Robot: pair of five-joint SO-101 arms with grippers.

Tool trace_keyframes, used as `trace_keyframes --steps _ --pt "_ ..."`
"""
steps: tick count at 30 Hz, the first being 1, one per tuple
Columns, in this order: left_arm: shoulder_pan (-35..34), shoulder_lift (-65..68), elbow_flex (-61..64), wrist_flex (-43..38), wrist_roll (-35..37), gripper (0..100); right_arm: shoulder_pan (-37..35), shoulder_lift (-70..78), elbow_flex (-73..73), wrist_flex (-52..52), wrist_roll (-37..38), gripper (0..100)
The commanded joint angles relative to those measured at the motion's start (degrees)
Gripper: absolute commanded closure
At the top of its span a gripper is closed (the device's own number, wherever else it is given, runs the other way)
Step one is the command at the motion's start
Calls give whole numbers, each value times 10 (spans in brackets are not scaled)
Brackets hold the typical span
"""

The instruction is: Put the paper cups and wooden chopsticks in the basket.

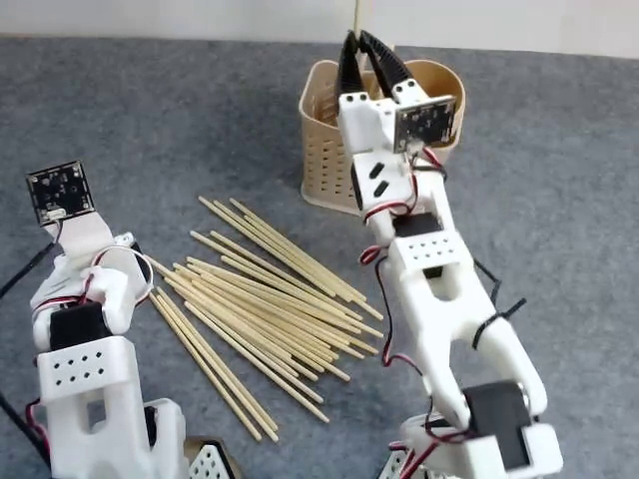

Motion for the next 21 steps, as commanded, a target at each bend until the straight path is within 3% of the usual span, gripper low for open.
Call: trace_keyframes --steps 1,5,9,16,21 --pt "-4 -12 -6 -11 3 968 5 -4 -33 -14 -5 989" --pt "-4 -12 -6 -11 3 968 1 -5 -31 -9 -5 973" --pt "-4 -12 -6 -11 3 968 0 -14 0 -9 -5 876" --pt "-4 -12 -6 -11 3 968 -39 -130 90 -5 -5 872" --pt "-4 -12 -5 -11 3 968 -66 -226 128 145 -5 872"
